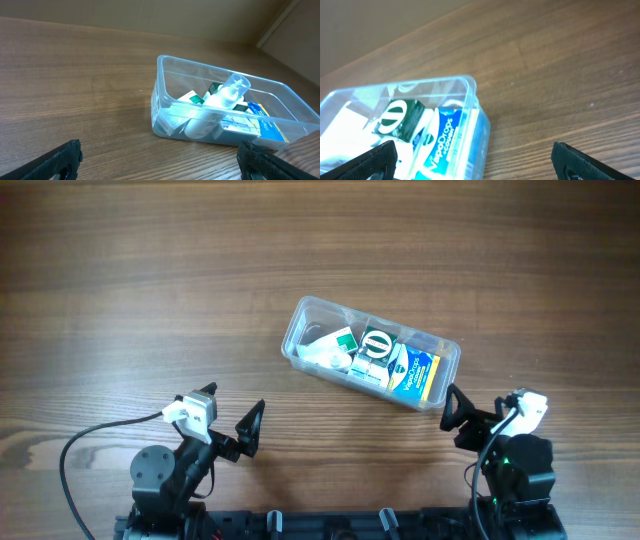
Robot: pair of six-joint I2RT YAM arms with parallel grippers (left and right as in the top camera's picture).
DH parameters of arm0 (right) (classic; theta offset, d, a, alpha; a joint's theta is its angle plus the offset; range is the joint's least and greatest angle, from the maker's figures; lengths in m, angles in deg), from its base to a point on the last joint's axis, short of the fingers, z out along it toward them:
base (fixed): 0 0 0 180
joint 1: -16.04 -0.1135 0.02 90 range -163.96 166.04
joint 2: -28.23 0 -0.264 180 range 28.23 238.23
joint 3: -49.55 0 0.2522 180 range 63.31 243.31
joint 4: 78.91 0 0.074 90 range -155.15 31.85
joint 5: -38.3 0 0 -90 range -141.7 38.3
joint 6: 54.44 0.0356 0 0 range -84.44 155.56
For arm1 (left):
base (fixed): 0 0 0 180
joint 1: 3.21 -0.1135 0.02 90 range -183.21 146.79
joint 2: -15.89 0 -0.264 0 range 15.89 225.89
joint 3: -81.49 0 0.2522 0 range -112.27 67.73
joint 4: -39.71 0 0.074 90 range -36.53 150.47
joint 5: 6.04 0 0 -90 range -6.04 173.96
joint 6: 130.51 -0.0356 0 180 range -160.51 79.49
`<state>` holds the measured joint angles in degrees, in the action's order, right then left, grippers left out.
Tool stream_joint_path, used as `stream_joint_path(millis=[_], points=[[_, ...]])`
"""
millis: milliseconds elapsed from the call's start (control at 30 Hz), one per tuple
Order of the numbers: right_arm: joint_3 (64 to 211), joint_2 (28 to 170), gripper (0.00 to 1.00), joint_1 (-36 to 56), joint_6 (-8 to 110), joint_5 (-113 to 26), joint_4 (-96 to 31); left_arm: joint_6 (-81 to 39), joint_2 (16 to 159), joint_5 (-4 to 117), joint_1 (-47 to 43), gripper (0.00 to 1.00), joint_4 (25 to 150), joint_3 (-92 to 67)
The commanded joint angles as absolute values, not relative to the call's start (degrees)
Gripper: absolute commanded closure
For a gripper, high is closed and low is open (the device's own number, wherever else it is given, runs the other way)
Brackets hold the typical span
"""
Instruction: Pack container
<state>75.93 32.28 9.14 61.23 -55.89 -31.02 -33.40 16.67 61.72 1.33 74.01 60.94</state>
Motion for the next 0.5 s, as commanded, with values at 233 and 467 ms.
stream_joint_path(millis=[233, 467], points=[[72.35, 28.43, 0.0, 12.73, 62.74, -53.04, -31.7, -33.68, 16.05, 61.26, 1.06, 0.0, 73.85, 61.4], [72.35, 28.43, 0.0, 12.73, 62.72, -53.09, -31.68, -33.68, 16.05, 61.26, 1.06, 0.0, 73.85, 61.4]])
